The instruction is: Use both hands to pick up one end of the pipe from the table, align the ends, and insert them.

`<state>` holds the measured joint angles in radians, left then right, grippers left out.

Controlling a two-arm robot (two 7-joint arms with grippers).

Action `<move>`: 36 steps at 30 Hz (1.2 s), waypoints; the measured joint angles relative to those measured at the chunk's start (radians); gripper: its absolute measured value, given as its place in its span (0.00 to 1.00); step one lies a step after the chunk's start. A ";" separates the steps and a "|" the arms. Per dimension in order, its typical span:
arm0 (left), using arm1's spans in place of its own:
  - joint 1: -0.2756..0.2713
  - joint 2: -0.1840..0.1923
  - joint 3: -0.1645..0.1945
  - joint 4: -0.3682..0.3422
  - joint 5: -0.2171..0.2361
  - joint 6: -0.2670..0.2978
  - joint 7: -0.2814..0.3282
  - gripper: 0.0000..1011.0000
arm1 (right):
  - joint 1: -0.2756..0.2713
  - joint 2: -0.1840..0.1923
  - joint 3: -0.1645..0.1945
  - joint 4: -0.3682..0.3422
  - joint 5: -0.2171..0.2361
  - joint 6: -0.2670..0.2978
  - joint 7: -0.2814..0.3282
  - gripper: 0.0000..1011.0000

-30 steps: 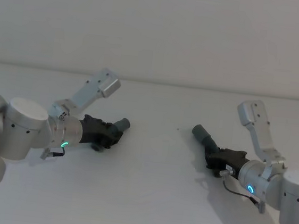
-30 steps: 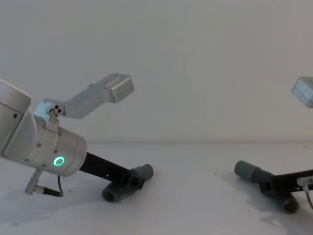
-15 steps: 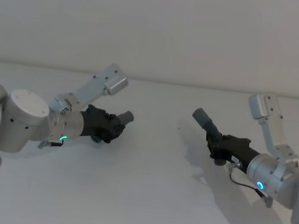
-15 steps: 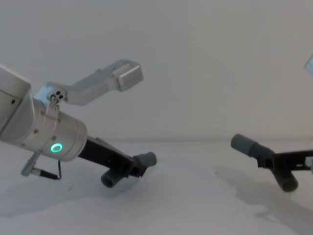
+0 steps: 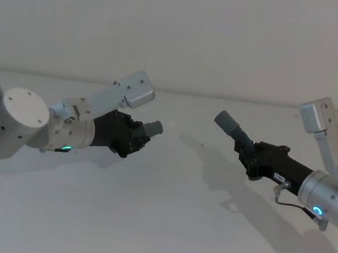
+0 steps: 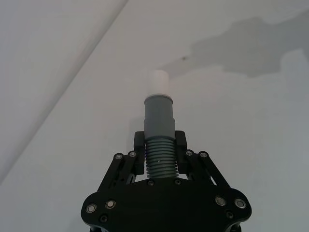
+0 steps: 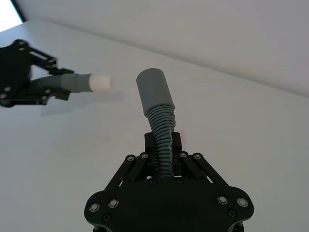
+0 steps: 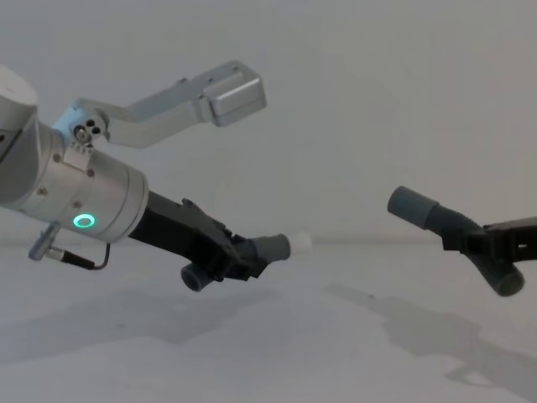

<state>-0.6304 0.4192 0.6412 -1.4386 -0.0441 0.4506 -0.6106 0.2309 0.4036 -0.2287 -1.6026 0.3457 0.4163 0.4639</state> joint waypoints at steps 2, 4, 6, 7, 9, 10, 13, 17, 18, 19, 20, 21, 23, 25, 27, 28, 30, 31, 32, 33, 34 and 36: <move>-0.004 0.008 0.006 -0.004 0.001 -0.014 -0.015 0.34 | 0.000 0.013 0.000 0.000 0.005 -0.013 0.023 0.15; -0.012 0.022 0.014 -0.009 0.002 -0.039 -0.042 0.34 | 0.001 0.035 -0.002 0.001 0.011 -0.035 0.062 0.15; -0.017 0.030 0.019 -0.011 0.002 -0.053 -0.060 0.34 | 0.003 0.048 -0.004 0.003 0.014 -0.048 0.085 0.15; -0.020 0.036 0.023 -0.013 0.002 -0.060 -0.070 0.34 | 0.004 0.058 -0.006 0.004 0.016 -0.054 0.097 0.15; -0.029 0.055 0.034 -0.017 -0.001 -0.089 -0.111 0.34 | 0.009 0.088 -0.012 0.012 0.019 -0.083 0.147 0.15; -0.029 0.055 0.034 -0.017 -0.001 -0.089 -0.111 0.34 | 0.009 0.088 -0.012 0.012 0.019 -0.083 0.147 0.15; -0.040 0.076 0.045 -0.019 -0.008 -0.115 -0.154 0.34 | 0.016 0.116 -0.023 0.023 0.019 -0.114 0.194 0.15; -0.054 0.104 0.058 -0.019 -0.026 -0.155 -0.226 0.34 | 0.029 0.160 -0.043 0.043 0.007 -0.172 0.267 0.15; -0.057 0.110 0.061 -0.019 -0.029 -0.161 -0.238 0.34 | 0.032 0.166 -0.046 0.046 0.004 -0.181 0.277 0.15; -0.057 0.110 0.061 -0.019 -0.029 -0.161 -0.238 0.34 | 0.032 0.166 -0.046 0.046 0.004 -0.181 0.277 0.15; -0.062 0.120 0.066 -0.018 -0.040 -0.179 -0.269 0.34 | 0.039 0.187 -0.058 0.059 -0.008 -0.212 0.306 0.15; -0.064 0.125 0.068 -0.017 -0.043 -0.185 -0.278 0.34 | 0.041 0.193 -0.063 0.063 -0.014 -0.226 0.317 0.15; -0.068 0.131 0.070 -0.015 -0.052 -0.197 -0.300 0.34 | 0.048 0.210 -0.075 0.077 -0.027 -0.260 0.341 0.15; -0.073 0.138 0.073 -0.010 -0.063 -0.212 -0.325 0.34 | 0.054 0.223 -0.086 0.089 -0.041 -0.296 0.360 0.15; -0.079 0.145 0.076 -0.005 -0.073 -0.226 -0.347 0.34 | 0.059 0.231 -0.093 0.100 -0.052 -0.321 0.372 0.15; -0.082 0.149 0.077 -0.001 -0.080 -0.235 -0.362 0.34 | 0.063 0.237 -0.100 0.108 -0.061 -0.343 0.381 0.15; -0.085 0.152 0.079 0.002 -0.085 -0.243 -0.374 0.34 | 0.066 0.242 -0.107 0.116 -0.071 -0.367 0.390 0.15; -0.087 0.154 0.080 0.005 -0.088 -0.246 -0.379 0.34 | 0.068 0.245 -0.110 0.121 -0.075 -0.376 0.394 0.15; -0.090 0.156 0.082 0.008 -0.093 -0.252 -0.389 0.34 | 0.072 0.249 -0.116 0.127 -0.082 -0.394 0.401 0.15; -0.092 0.157 0.082 0.010 -0.095 -0.256 -0.395 0.34 | 0.073 0.251 -0.119 0.130 -0.085 -0.402 0.404 0.15; -0.093 0.157 0.084 0.011 -0.097 -0.259 -0.396 0.34 | 0.074 0.253 -0.121 0.133 -0.088 -0.410 0.407 0.15; -0.098 0.158 0.087 0.017 -0.102 -0.266 -0.410 0.34 | 0.078 0.259 -0.128 0.140 -0.095 -0.433 0.417 0.15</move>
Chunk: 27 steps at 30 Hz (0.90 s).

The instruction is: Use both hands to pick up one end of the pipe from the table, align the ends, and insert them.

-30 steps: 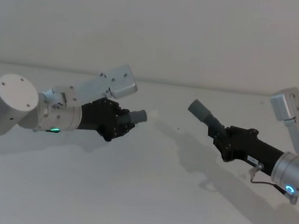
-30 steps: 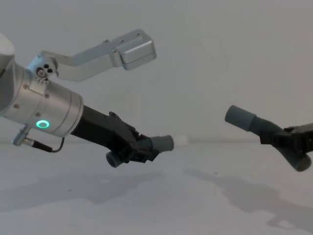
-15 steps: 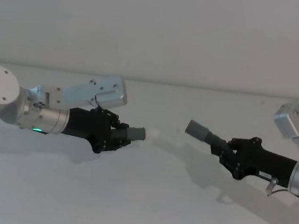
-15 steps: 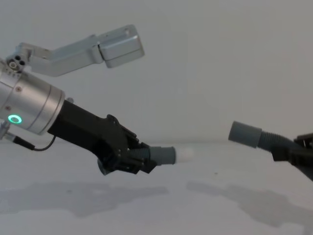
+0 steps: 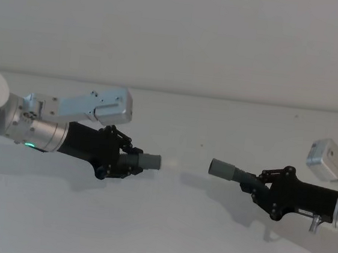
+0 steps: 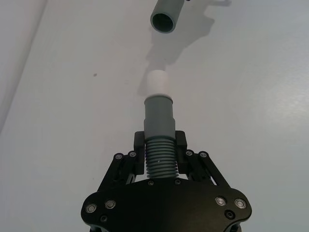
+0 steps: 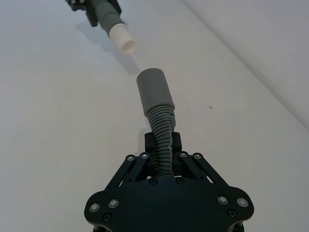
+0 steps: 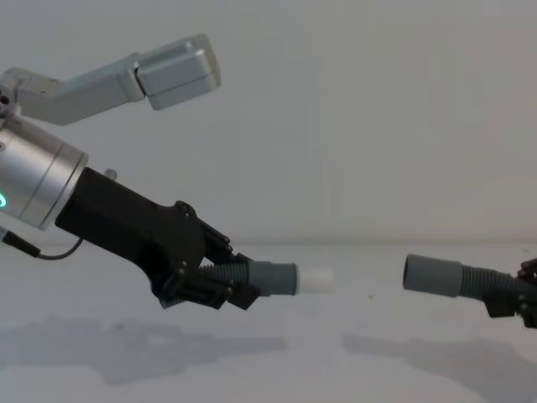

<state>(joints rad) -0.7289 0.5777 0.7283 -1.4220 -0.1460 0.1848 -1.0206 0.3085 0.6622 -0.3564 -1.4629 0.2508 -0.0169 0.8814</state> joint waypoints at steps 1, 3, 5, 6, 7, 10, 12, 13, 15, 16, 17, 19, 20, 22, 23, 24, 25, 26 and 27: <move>-0.001 0.000 0.001 0.002 -0.001 -0.002 -0.004 0.34 | 0.001 0.002 -0.003 0.002 -0.002 -0.007 0.003 0.15; -0.005 0.000 0.005 0.007 -0.006 -0.008 -0.013 0.34 | 0.003 0.008 -0.008 0.004 -0.006 -0.024 0.012 0.15; -0.008 -0.001 0.008 0.010 -0.008 -0.012 -0.018 0.34 | 0.003 0.013 -0.012 0.004 -0.007 -0.032 0.017 0.15; -0.011 -0.003 0.011 0.014 -0.011 -0.016 -0.024 0.34 | 0.003 0.016 -0.015 0.004 -0.008 -0.041 0.022 0.15; -0.012 -0.004 0.013 0.016 -0.012 -0.018 -0.027 0.34 | 0.003 0.018 -0.016 0.004 -0.009 -0.045 0.023 0.15; -0.016 -0.008 0.019 0.022 -0.015 -0.024 -0.035 0.34 | 0.002 0.026 -0.020 -0.001 -0.010 -0.055 0.028 0.15; -0.019 -0.012 0.024 0.028 -0.018 -0.028 -0.039 0.34 | -0.001 0.030 -0.022 -0.006 -0.010 -0.060 0.029 0.15; -0.019 -0.012 0.025 0.029 -0.018 -0.029 -0.040 0.34 | -0.001 0.030 -0.022 -0.006 -0.010 -0.060 0.029 0.15; -0.021 -0.016 0.028 0.033 -0.020 -0.031 -0.041 0.34 | -0.004 0.034 -0.023 -0.012 -0.010 -0.062 0.029 0.15; -0.022 -0.019 0.030 0.036 -0.022 -0.034 -0.042 0.34 | -0.007 0.037 -0.023 -0.017 -0.010 -0.063 0.029 0.15; -0.023 -0.020 0.031 0.037 -0.022 -0.035 -0.043 0.34 | -0.008 0.038 -0.024 -0.019 -0.010 -0.063 0.028 0.15; -0.024 -0.025 0.035 0.042 -0.024 -0.037 -0.043 0.34 | -0.013 0.041 -0.024 -0.026 -0.008 -0.063 0.026 0.15; -0.025 -0.026 0.036 0.044 -0.025 -0.038 -0.043 0.34 | -0.014 0.042 -0.025 -0.028 -0.008 -0.063 0.024 0.15; -0.026 -0.030 0.039 0.048 -0.027 -0.040 -0.043 0.34 | -0.018 0.044 -0.025 -0.034 -0.006 -0.062 0.020 0.15; -0.027 -0.031 0.040 0.049 -0.028 -0.040 -0.043 0.34 | -0.019 0.045 -0.026 -0.036 -0.005 -0.062 0.018 0.15; -0.027 -0.033 0.042 0.051 -0.029 -0.041 -0.043 0.34 | -0.020 0.045 -0.026 -0.038 -0.004 -0.061 0.017 0.15; -0.027 -0.034 0.042 0.052 -0.030 -0.041 -0.043 0.34 | -0.023 0.046 -0.026 -0.042 -0.003 -0.060 0.014 0.15; -0.028 -0.035 0.043 0.053 -0.030 -0.042 -0.043 0.34 | -0.024 0.047 -0.027 -0.044 -0.003 -0.059 0.012 0.15; -0.028 -0.036 0.044 0.054 -0.031 -0.043 -0.043 0.34 | -0.025 0.048 -0.027 -0.046 -0.002 -0.058 0.010 0.15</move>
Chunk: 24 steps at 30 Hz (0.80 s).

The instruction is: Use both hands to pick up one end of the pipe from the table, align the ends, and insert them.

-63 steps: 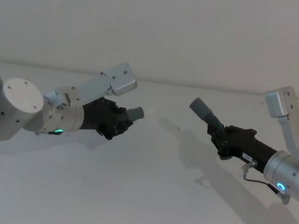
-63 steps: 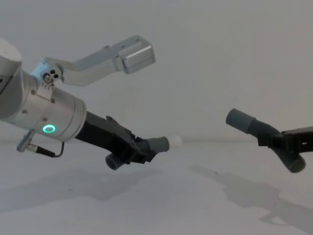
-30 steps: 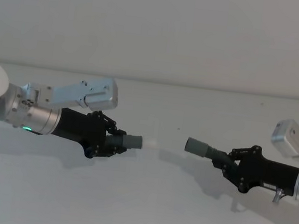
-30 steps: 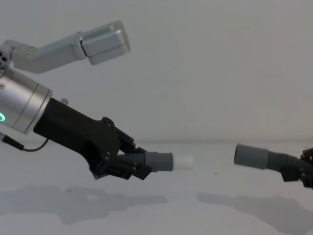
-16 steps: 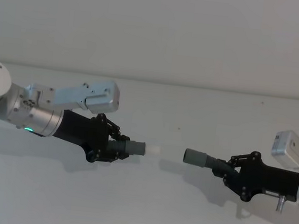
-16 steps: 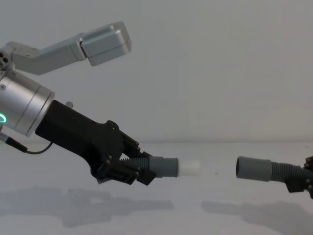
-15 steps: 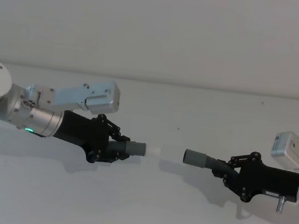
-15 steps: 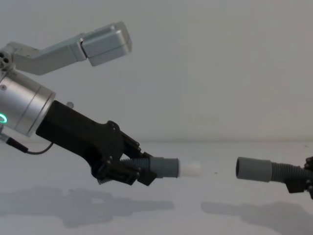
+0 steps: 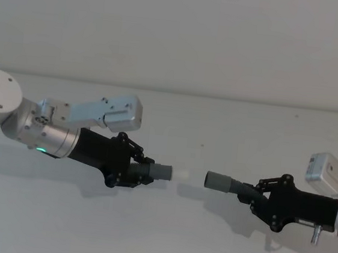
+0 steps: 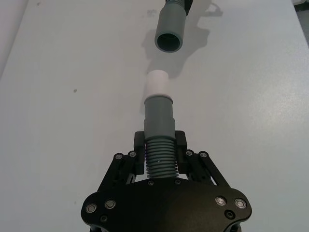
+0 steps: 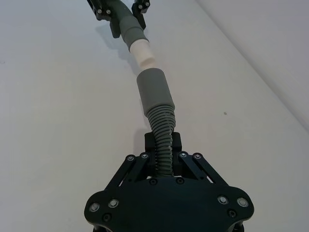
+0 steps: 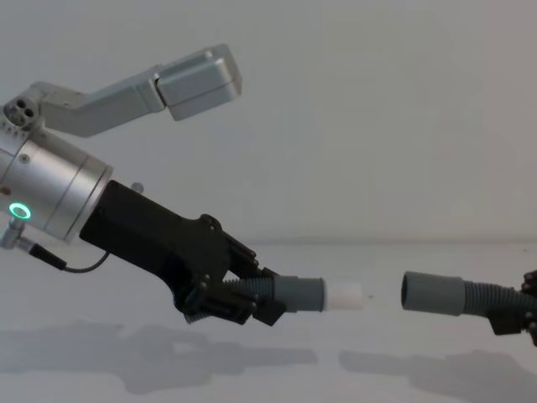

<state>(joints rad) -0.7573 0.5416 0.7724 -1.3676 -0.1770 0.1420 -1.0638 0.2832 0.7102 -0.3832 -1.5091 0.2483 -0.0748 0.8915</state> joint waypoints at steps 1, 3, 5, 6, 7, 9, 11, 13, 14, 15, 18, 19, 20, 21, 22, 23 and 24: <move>-0.001 -0.002 0.002 0.002 -0.001 -0.001 0.000 0.34 | -0.001 0.000 0.000 -0.002 0.000 0.001 -0.002 0.15; -0.002 -0.004 0.004 0.004 -0.003 -0.001 0.001 0.34 | -0.004 0.002 -0.001 -0.007 0.002 0.005 -0.006 0.15; -0.003 -0.006 0.006 0.007 -0.004 -0.002 0.001 0.34 | -0.006 0.004 -0.002 -0.012 0.004 0.008 -0.011 0.15; -0.004 -0.007 0.007 0.007 -0.005 -0.002 0.001 0.34 | -0.007 0.004 -0.002 -0.013 0.004 0.009 -0.013 0.15; -0.005 -0.009 0.009 0.010 -0.007 -0.003 0.002 0.34 | -0.009 0.006 -0.003 -0.016 0.006 0.012 -0.017 0.15; -0.007 -0.010 0.012 0.012 -0.008 -0.003 0.002 0.34 | -0.009 0.006 -0.004 -0.018 0.007 0.014 -0.019 0.15; -0.009 -0.012 0.015 0.014 -0.009 -0.004 0.003 0.34 | -0.010 0.007 -0.006 -0.021 0.008 0.016 -0.022 0.15; -0.010 -0.013 0.016 0.016 -0.010 -0.005 0.003 0.34 | -0.011 0.008 -0.008 -0.022 0.008 0.017 -0.024 0.15; -0.011 -0.013 0.017 0.017 -0.011 -0.005 0.003 0.34 | -0.011 0.009 -0.009 -0.024 0.008 0.019 -0.025 0.15; -0.013 -0.014 0.019 0.018 -0.011 -0.005 0.003 0.34 | -0.011 0.009 -0.010 -0.024 0.008 0.019 -0.026 0.15; -0.016 -0.016 0.023 0.022 -0.013 -0.006 0.003 0.34 | -0.011 0.010 -0.013 -0.026 0.009 0.022 -0.029 0.15; -0.017 -0.017 0.024 0.023 -0.013 -0.007 0.003 0.34 | -0.011 0.011 -0.015 -0.027 0.009 0.023 -0.031 0.15; -0.018 -0.017 0.025 0.024 -0.014 -0.007 0.003 0.34 | -0.010 0.011 -0.016 -0.027 0.009 0.024 -0.031 0.15; -0.019 -0.019 0.026 0.025 -0.015 -0.008 0.003 0.34 | -0.010 0.011 -0.016 -0.027 0.009 0.024 -0.031 0.15; -0.020 -0.019 0.027 0.026 -0.015 -0.008 0.003 0.34 | -0.010 0.011 -0.018 -0.027 0.009 0.025 -0.032 0.15; -0.021 -0.020 0.028 0.027 -0.015 -0.009 0.003 0.34 | -0.009 0.011 -0.020 -0.027 0.009 0.026 -0.034 0.15; -0.022 -0.020 0.029 0.028 -0.016 -0.009 0.003 0.34 | -0.008 0.012 -0.021 -0.027 0.009 0.027 -0.034 0.15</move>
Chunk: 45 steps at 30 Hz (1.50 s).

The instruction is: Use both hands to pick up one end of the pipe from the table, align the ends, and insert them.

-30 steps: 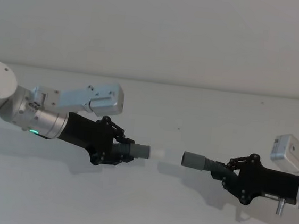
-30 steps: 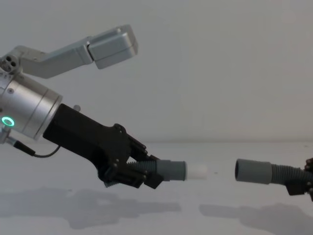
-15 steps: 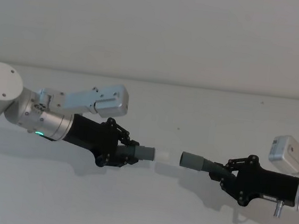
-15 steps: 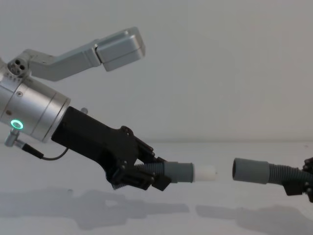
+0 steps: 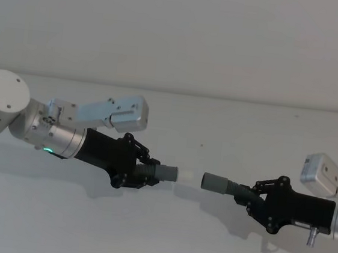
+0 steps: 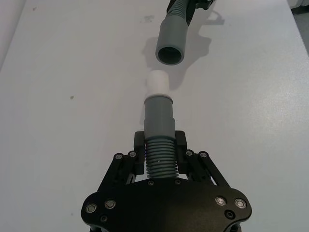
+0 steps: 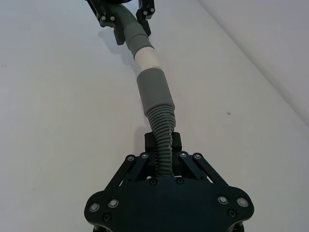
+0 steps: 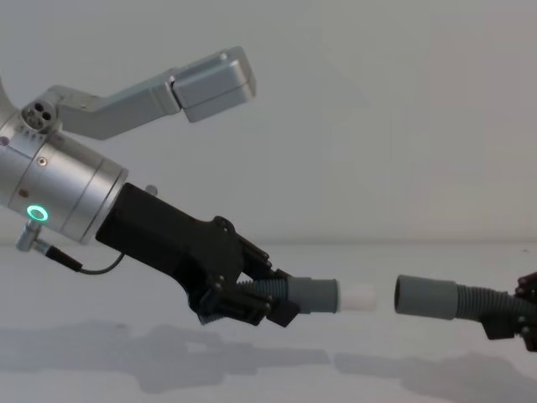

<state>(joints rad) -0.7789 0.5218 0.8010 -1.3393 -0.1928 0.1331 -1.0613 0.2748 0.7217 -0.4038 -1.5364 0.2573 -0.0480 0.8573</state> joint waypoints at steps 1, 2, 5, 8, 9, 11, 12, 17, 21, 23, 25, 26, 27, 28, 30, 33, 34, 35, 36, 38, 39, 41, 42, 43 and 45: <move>-0.002 -0.001 0.001 0.002 -0.001 -0.001 0.000 0.34 | 0.000 0.000 -0.001 0.000 0.000 0.000 -0.001 0.15; -0.003 -0.001 0.002 0.003 -0.002 -0.001 0.000 0.34 | 0.002 0.000 -0.003 0.000 0.000 0.002 -0.002 0.15; -0.005 -0.003 0.005 0.007 -0.004 -0.003 -0.001 0.34 | 0.004 0.000 -0.007 0.001 -0.001 0.003 -0.005 0.15; -0.008 -0.004 0.007 0.011 -0.007 -0.005 -0.002 0.34 | 0.007 -0.001 -0.011 0.002 -0.002 0.004 -0.008 0.15; -0.009 -0.004 0.007 0.012 -0.007 -0.005 -0.002 0.34 | 0.007 -0.001 -0.012 0.003 -0.002 0.004 -0.009 0.15; -0.010 -0.005 0.008 0.014 -0.009 -0.007 -0.002 0.34 | 0.010 -0.002 -0.016 0.004 -0.003 0.004 -0.012 0.15; -0.011 -0.005 0.009 0.015 -0.010 -0.007 -0.002 0.34 | 0.011 -0.002 -0.017 0.005 -0.003 0.004 -0.012 0.15; -0.013 -0.005 0.011 0.019 -0.015 -0.009 -0.002 0.34 | 0.016 -0.004 -0.023 0.008 -0.007 0.003 -0.016 0.15; -0.014 -0.005 0.014 0.022 -0.019 -0.011 -0.001 0.34 | 0.019 -0.004 -0.028 0.010 -0.009 0.001 -0.020 0.15; -0.014 -0.006 0.015 0.023 -0.021 -0.012 -0.001 0.34 | 0.021 -0.005 -0.031 0.012 -0.011 0.000 -0.022 0.15; -0.014 -0.006 0.016 0.024 -0.023 -0.013 0.000 0.34 | 0.022 -0.004 -0.033 0.013 -0.012 0.000 -0.025 0.15; -0.014 -0.005 0.016 0.024 -0.024 -0.013 0.000 0.34 | 0.023 -0.004 -0.034 0.013 -0.013 -0.001 -0.026 0.15; -0.015 -0.005 0.017 0.024 -0.026 -0.014 0.001 0.34 | 0.023 -0.004 -0.035 0.013 -0.013 -0.001 -0.027 0.15; -0.015 -0.005 0.018 0.024 -0.026 -0.014 0.001 0.34 | 0.024 -0.004 -0.037 0.013 -0.014 -0.002 -0.029 0.15; -0.015 -0.004 0.019 0.024 -0.029 -0.014 0.003 0.34 | 0.025 -0.003 -0.039 0.014 -0.014 -0.003 -0.031 0.15; -0.014 -0.003 0.021 0.024 -0.031 -0.014 0.004 0.34 | 0.027 -0.003 -0.042 0.014 -0.015 -0.004 -0.034 0.15; -0.014 -0.003 0.022 0.024 -0.032 -0.014 0.005 0.34 | 0.027 -0.003 -0.042 0.014 -0.015 -0.004 -0.035 0.15; -0.014 -0.003 0.022 0.023 -0.032 -0.014 0.005 0.34 | 0.028 -0.003 -0.043 0.015 -0.015 -0.005 -0.036 0.15; -0.015 -0.002 0.022 0.023 -0.033 -0.014 0.006 0.34 | 0.028 -0.003 -0.044 0.015 -0.015 -0.005 -0.036 0.15; -0.015 -0.001 0.024 0.020 -0.035 -0.014 0.008 0.34 | 0.029 -0.003 -0.046 0.015 -0.015 -0.005 -0.039 0.15; -0.015 -0.001 0.024 0.020 -0.035 -0.014 0.008 0.34 | 0.030 -0.003 -0.047 0.016 -0.015 -0.005 -0.040 0.15; -0.014 0.001 0.025 0.016 -0.038 -0.013 0.011 0.34 | 0.031 -0.003 -0.048 0.016 -0.015 -0.005 -0.041 0.15; -0.014 0.002 0.026 0.014 -0.038 -0.012 0.012 0.34 | 0.032 -0.004 -0.049 0.016 -0.015 -0.005 -0.042 0.15; -0.013 0.004 0.026 0.013 -0.039 -0.012 0.013 0.34 | 0.032 -0.004 -0.050 0.016 -0.014 -0.004 -0.043 0.15; -0.012 0.004 0.027 0.011 -0.040 -0.011 0.015 0.34 | 0.033 -0.004 -0.052 0.016 -0.013 -0.003 -0.044 0.15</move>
<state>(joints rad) -0.7911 0.5262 0.8275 -1.3283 -0.2331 0.1220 -1.0460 0.3076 0.7177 -0.4554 -1.5203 0.2441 -0.0514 0.8135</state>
